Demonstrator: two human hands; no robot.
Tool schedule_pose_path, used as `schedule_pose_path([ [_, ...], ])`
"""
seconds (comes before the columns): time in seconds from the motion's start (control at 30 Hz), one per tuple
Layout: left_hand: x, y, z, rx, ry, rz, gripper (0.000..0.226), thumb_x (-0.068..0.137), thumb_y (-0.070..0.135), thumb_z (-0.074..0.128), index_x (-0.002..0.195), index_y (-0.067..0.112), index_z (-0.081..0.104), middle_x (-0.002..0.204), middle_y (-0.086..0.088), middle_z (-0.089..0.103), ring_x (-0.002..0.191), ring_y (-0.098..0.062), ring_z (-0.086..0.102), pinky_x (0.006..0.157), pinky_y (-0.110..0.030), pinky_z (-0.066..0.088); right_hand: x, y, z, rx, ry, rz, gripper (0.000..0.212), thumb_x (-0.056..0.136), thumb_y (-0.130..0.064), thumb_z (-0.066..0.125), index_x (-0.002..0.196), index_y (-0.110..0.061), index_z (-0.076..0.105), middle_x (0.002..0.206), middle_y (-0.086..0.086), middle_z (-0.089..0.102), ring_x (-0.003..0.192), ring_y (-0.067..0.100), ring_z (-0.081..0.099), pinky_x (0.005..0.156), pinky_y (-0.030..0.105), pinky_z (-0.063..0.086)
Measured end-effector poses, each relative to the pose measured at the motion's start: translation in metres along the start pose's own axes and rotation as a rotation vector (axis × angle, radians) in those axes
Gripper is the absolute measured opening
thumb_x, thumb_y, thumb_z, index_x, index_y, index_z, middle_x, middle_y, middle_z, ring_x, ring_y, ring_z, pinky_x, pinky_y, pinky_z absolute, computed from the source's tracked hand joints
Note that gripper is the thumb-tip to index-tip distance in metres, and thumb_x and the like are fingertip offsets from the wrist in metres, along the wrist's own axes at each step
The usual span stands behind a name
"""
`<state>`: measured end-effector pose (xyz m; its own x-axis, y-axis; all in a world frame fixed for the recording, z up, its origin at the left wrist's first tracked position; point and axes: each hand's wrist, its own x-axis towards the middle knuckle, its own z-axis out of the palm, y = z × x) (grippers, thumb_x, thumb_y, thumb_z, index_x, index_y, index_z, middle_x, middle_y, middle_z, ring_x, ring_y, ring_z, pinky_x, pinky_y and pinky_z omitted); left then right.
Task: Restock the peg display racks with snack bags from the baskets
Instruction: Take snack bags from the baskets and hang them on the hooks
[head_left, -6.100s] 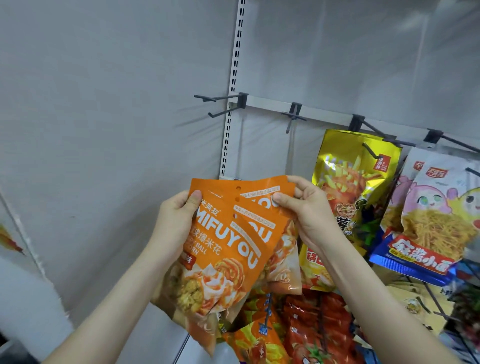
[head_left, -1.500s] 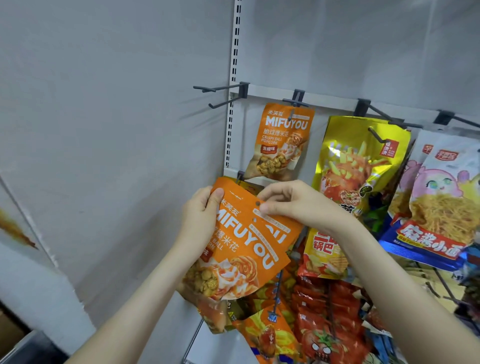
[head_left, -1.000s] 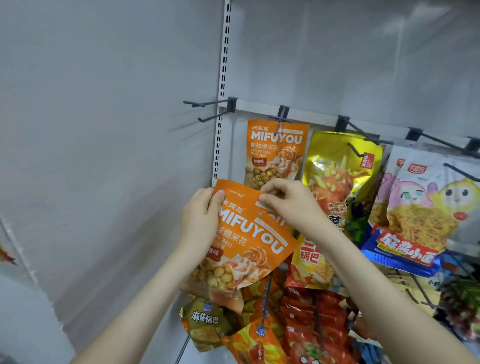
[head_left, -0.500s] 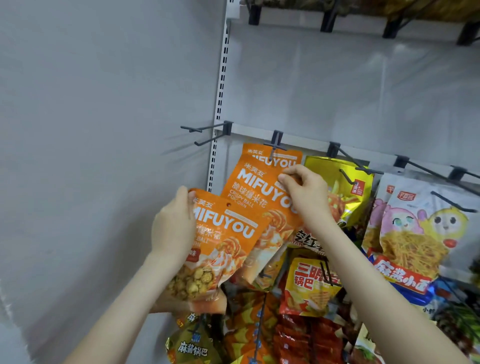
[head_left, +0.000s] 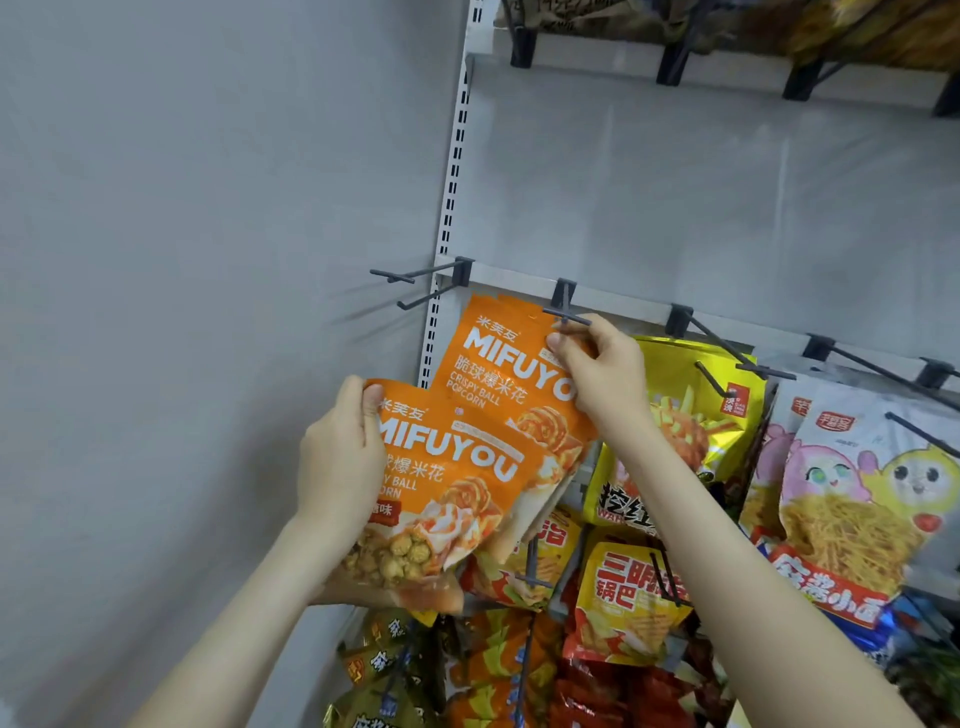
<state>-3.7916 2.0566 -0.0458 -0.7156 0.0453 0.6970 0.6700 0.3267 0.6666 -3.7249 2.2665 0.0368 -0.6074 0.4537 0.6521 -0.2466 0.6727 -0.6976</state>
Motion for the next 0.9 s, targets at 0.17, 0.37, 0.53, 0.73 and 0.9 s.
schedule_pose_path([
  [0.17, 0.001, 0.0, 0.008, 0.006, -0.042, 0.007, 0.031, 0.103, 0.024, 0.034, 0.072, 0.017, 0.035, 0.051, 0.003, 0.039, 0.046, -0.014, 0.041, 0.045, -0.03, 0.021, -0.003, 0.006, -0.001, -0.054, -0.038, -0.085, 0.015, 0.092, -0.013, 0.06, 0.095, -0.028, 0.057, 0.087, -0.008, 0.065, 0.08, 0.001, 0.065, 0.062, 0.017, 0.053],
  [0.37, 0.0, -0.004, 0.017, -0.017, -0.113, -0.055, 0.034, 0.103, 0.026, 0.033, 0.07, 0.02, 0.033, 0.051, 0.003, 0.042, 0.045, -0.014, 0.042, 0.044, -0.027, 0.024, -0.008, 0.015, -0.003, 0.028, -0.038, -0.099, 0.029, 0.093, -0.008, 0.059, 0.091, -0.037, 0.058, 0.093, -0.01, 0.065, 0.087, 0.009, 0.066, 0.067, 0.027, 0.056],
  [0.53, -0.002, -0.01, 0.022, 0.002, -0.122, -0.058, 0.032, 0.102, 0.025, 0.035, 0.071, 0.019, 0.034, 0.051, 0.0, 0.042, 0.046, -0.016, 0.045, 0.044, -0.031, 0.026, -0.003, 0.012, -0.003, 0.104, 0.012, -0.115, 0.033, 0.091, -0.004, 0.059, 0.093, -0.037, 0.057, 0.087, -0.008, 0.067, 0.083, 0.003, 0.065, 0.072, 0.018, 0.053],
  [0.73, -0.003, -0.009, 0.021, 0.004, -0.125, -0.05, 0.03, 0.103, 0.026, 0.035, 0.074, 0.015, 0.037, 0.052, 0.0, 0.044, 0.048, -0.019, 0.047, 0.046, -0.032, 0.029, 0.005, 0.008, -0.002, 0.158, -0.042, -0.008, 0.026, 0.094, -0.006, 0.055, 0.087, -0.03, 0.059, 0.086, -0.007, 0.069, 0.078, 0.006, 0.067, 0.063, 0.018, 0.054],
  [0.9, -0.002, -0.004, 0.02, 0.012, -0.131, -0.05, 0.031, 0.103, 0.026, 0.035, 0.075, 0.014, 0.039, 0.052, 0.001, 0.045, 0.048, -0.016, 0.047, 0.043, -0.028, 0.027, 0.007, 0.008, -0.004, 0.135, -0.074, 0.023, 0.021, 0.095, -0.01, 0.055, 0.087, -0.029, 0.06, 0.087, -0.008, 0.069, 0.079, 0.009, 0.069, 0.063, 0.022, 0.057],
])
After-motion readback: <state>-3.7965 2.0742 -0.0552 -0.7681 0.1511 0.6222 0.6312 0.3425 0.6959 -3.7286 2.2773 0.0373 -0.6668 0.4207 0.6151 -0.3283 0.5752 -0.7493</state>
